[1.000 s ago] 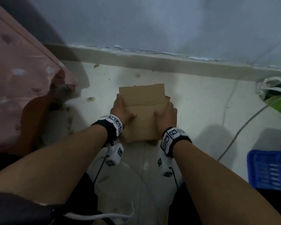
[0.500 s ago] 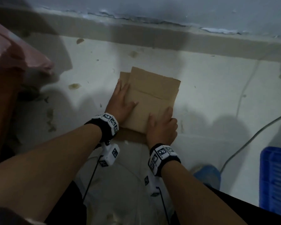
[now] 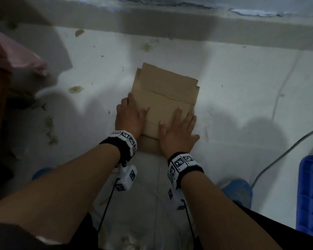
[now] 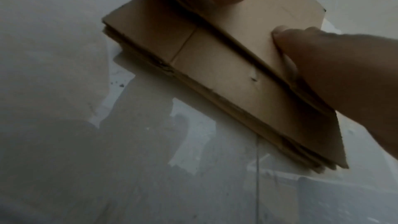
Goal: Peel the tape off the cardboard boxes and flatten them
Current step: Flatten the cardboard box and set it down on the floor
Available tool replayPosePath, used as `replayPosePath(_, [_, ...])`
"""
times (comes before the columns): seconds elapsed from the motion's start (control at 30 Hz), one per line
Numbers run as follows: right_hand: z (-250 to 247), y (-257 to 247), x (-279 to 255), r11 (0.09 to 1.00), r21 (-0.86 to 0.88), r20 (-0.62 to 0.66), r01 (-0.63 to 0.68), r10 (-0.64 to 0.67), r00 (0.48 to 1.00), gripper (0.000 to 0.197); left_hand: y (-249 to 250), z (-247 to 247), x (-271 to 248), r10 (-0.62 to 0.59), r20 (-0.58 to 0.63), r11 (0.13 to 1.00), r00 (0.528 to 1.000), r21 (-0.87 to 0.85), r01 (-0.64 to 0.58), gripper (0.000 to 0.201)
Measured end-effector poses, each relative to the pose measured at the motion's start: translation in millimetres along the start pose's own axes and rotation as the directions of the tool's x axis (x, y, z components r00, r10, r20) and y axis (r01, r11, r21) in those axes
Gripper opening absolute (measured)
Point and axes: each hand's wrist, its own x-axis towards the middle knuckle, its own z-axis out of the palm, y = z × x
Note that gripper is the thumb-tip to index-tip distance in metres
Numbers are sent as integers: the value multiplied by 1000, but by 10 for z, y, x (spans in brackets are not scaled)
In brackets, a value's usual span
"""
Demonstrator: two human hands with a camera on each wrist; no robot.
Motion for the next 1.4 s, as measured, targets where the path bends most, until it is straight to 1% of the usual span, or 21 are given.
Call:
replayPosePath(0.07, [68, -27, -8, 996, -79, -76, 50, -56, 996, 78, -13, 1, -19, 24, -10, 1000, 1000, 13, -24, 76])
replayPosePath(0.13, [118, -95, -7, 983, -140, -180, 115, -140, 974, 78, 12, 54, -72, 61, -26, 995, 998, 86, -59, 69])
replayPosePath(0.17, [140, -120, 7, 978, -148, -208, 145, -175, 962, 80, 17, 101, -106, 93, -25, 986, 995, 139, -89, 64])
replayPosePath(0.2, [153, -135, 25, 978, -133, -217, 163, -190, 958, 82, 10, 161, -134, 129, -20, 971, 991, 204, -122, 61])
replayPosePath(0.27, [182, -115, 84, 981, -62, -224, 185, -194, 955, 85, -39, 278, -156, 235, 8, 918, 972, 328, -225, 61])
replayPosePath(0.33, [226, -45, 104, 974, -36, -245, 223, -225, 943, 85, -107, 345, -171, 338, 58, 858, 939, 391, -333, 61])
replayPosePath(0.4, [253, -31, 118, 970, -63, -260, 235, -243, 934, 82, -137, 371, -165, 363, 75, 843, 929, 400, -361, 61])
replayPosePath(0.5, [285, -29, 153, 974, -103, -243, 200, -220, 945, 81, -148, 371, -157, 342, 99, 842, 934, 408, -352, 65])
replayPosePath(0.67, [279, -50, 187, 978, -114, -242, 175, -199, 950, 81, -87, 306, -130, 326, 158, 838, 932, 407, -362, 67])
replayPosePath(0.8, [223, -56, 151, 974, -131, -238, 187, -214, 947, 79, -58, 245, -151, 294, 193, 850, 936, 396, -348, 67])
replayPosePath(0.9, [222, -9, 84, 965, -156, -185, 212, -240, 953, 79, -53, 228, -263, 231, 237, 873, 944, 377, -308, 67])
replayPosePath(1.0, [276, 49, -58, 959, -164, -175, 232, -259, 950, 80, -117, 245, -429, 175, 259, 896, 950, 357, -263, 67])
replayPosePath(1.13, [388, 153, -251, 954, -155, -162, 256, -280, 946, 80, -181, 305, -618, 129, 311, 903, 942, 355, -241, 67])
replayPosePath(1.27, [416, 168, -279, 957, -124, -174, 264, -283, 943, 80, -171, 280, -585, 71, 390, 904, 918, 364, -225, 72])
replayPosePath(1.3, [396, 168, -267, 956, -125, -165, 267, -285, 944, 80, -148, 270, -541, 62, 404, 902, 913, 369, -225, 74])
replayPosePath(1.33, [372, 166, -260, 955, -130, -124, 265, -281, 952, 79, -123, 250, -521, 49, 415, 902, 909, 373, -219, 75])
replayPosePath(1.4, [251, 123, -187, 954, -163, -1, 253, -257, 966, 81, -43, 173, -466, 21, 433, 914, 901, 357, -193, 74])
